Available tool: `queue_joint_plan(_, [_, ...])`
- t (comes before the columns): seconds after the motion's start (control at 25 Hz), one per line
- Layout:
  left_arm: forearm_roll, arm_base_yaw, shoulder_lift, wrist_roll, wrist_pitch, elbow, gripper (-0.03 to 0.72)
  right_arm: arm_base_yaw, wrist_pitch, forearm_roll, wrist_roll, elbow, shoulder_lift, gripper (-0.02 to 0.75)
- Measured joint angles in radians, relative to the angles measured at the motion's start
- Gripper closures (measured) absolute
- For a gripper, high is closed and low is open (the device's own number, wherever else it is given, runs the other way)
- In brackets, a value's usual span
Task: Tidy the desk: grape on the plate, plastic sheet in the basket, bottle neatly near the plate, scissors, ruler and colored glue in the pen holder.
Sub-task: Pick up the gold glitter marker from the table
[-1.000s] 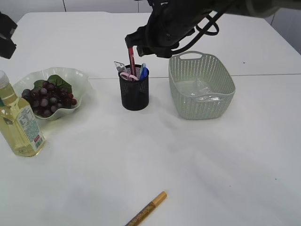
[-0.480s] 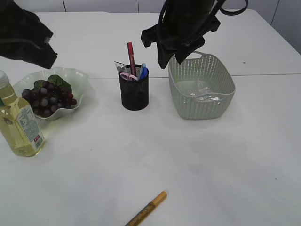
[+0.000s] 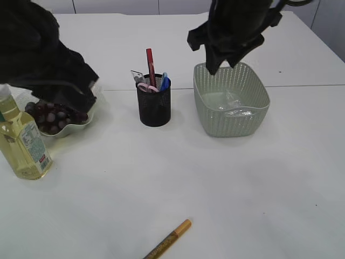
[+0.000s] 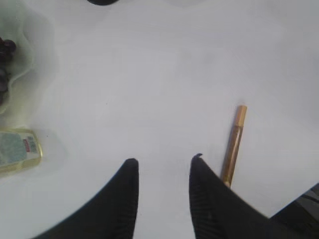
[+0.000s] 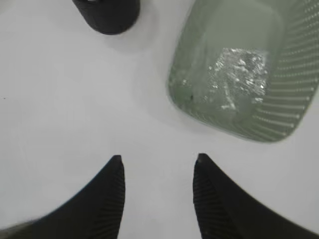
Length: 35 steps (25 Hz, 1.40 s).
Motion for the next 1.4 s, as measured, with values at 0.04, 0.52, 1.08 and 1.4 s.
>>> queue_joint_plan(0.04, [-0.004,-0.012,0.012,0.000,0.011,0.000,0.425,-0.014,0.000,-0.007,-0.002,0.020,-0.011,0.404])
queue_joint_plan(0.52, [-0.101,-0.167,0.237,0.000,0.047,0.000,0.421,-0.237,0.000,-0.104,-0.054,0.096,-0.131,0.404])
queue_joint_plan(1.08, [-0.157,-0.236,0.571,0.020,0.016,-0.081,0.420,-0.244,0.002,-0.182,-0.060,0.096,-0.144,0.405])
queue_joint_plan(1.4, [-0.157,-0.236,0.693,0.040,0.022,-0.144,0.420,-0.244,0.002,-0.184,-0.060,0.096,-0.144,0.405])
